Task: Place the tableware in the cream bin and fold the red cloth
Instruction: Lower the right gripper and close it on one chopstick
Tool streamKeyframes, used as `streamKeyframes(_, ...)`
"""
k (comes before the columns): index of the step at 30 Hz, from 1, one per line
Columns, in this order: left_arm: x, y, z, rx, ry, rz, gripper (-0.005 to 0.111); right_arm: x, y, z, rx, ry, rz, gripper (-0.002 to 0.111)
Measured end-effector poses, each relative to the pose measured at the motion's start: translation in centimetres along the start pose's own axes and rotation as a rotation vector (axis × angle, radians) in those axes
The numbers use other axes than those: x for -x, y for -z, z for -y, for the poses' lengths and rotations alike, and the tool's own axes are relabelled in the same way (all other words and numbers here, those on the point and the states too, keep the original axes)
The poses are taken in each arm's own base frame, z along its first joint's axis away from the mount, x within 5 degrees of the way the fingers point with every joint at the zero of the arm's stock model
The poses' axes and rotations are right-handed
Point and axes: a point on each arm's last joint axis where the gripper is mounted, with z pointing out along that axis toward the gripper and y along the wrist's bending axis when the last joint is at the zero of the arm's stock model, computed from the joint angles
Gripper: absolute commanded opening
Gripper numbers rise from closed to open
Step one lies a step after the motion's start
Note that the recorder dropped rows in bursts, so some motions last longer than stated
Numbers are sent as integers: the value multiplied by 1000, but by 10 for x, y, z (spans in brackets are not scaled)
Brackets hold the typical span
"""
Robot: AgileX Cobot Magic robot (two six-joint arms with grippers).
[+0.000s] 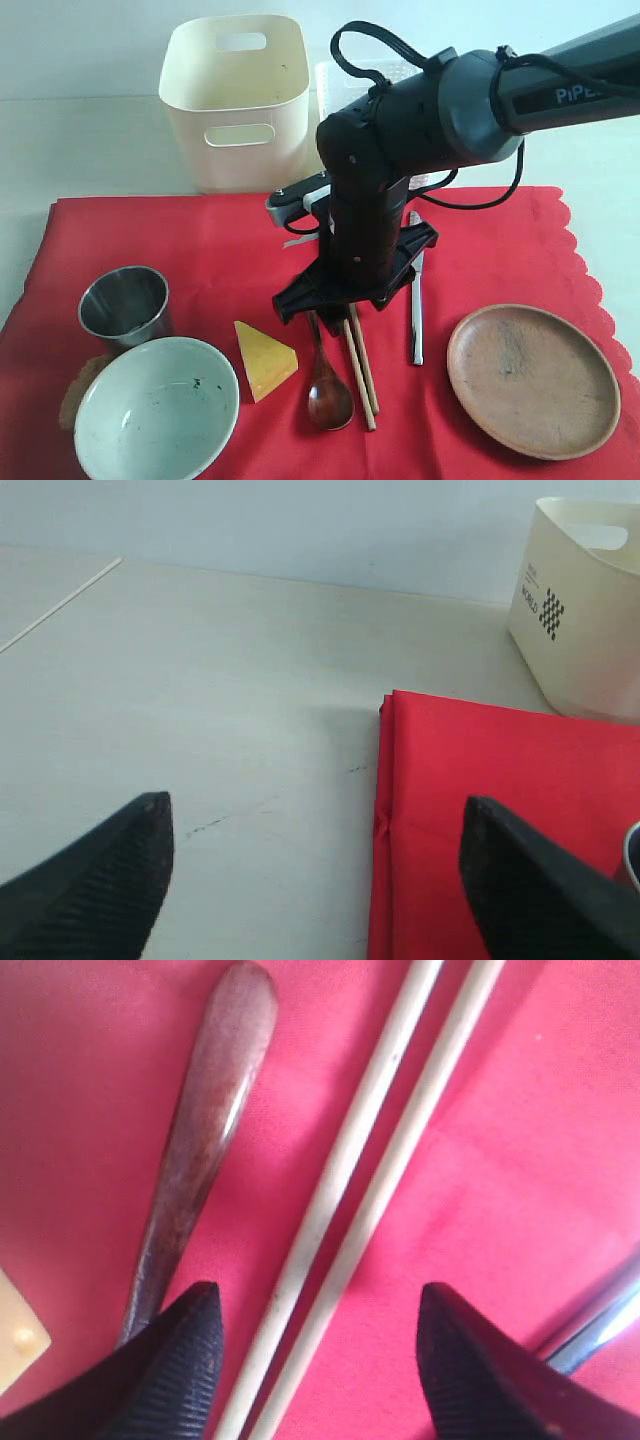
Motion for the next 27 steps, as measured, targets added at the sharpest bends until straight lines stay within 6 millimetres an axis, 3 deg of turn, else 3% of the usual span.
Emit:
streamKeyframes(10,0,0,0,0,0,0,75,-1,-12,0,-6,0,-31,46)
streamKeyframes(22,0,0,0,0,0,0,75,0,-13,1,-25,8,-27,1)
streamKeyframes(27,0,0,0,0,0,0,75,0,-13,1,-29,9,-28,0)
